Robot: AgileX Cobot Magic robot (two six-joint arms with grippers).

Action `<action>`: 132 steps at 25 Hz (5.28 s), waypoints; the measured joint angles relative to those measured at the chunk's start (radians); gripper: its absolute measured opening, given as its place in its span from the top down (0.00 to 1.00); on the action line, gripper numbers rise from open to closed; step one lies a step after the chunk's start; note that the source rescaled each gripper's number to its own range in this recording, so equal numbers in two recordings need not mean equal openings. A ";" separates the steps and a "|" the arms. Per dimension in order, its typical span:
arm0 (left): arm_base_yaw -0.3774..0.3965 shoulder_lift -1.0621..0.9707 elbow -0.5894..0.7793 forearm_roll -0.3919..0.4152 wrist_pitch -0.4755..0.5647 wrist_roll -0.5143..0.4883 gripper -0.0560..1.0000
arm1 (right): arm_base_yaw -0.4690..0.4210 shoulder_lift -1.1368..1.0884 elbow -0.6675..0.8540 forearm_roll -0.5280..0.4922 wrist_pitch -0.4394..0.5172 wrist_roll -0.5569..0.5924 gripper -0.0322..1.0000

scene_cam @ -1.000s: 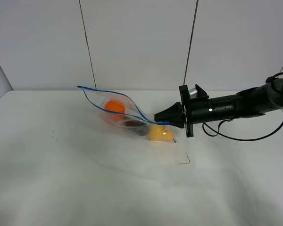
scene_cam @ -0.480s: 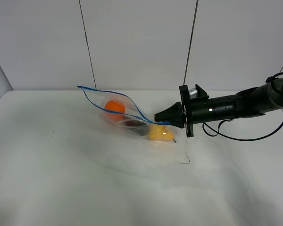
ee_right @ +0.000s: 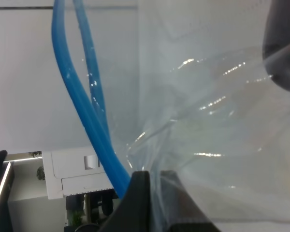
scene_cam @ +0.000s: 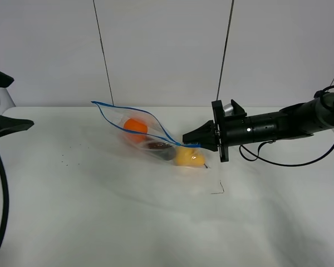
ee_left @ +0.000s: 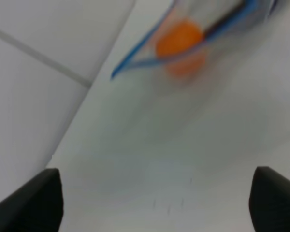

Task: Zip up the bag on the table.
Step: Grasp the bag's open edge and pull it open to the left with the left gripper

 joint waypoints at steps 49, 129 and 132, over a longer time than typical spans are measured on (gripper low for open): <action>-0.887 0.836 -0.001 0.140 -1.153 -0.105 0.51 | 0.000 0.000 0.000 -0.002 -0.001 0.003 0.97; -0.300 0.670 0.113 0.169 -1.131 -0.056 0.95 | 0.005 -0.003 0.000 0.038 -0.002 0.023 0.97; -0.299 0.670 0.113 0.169 -1.131 -0.056 0.95 | 0.005 -0.003 0.000 0.036 -0.002 0.023 0.97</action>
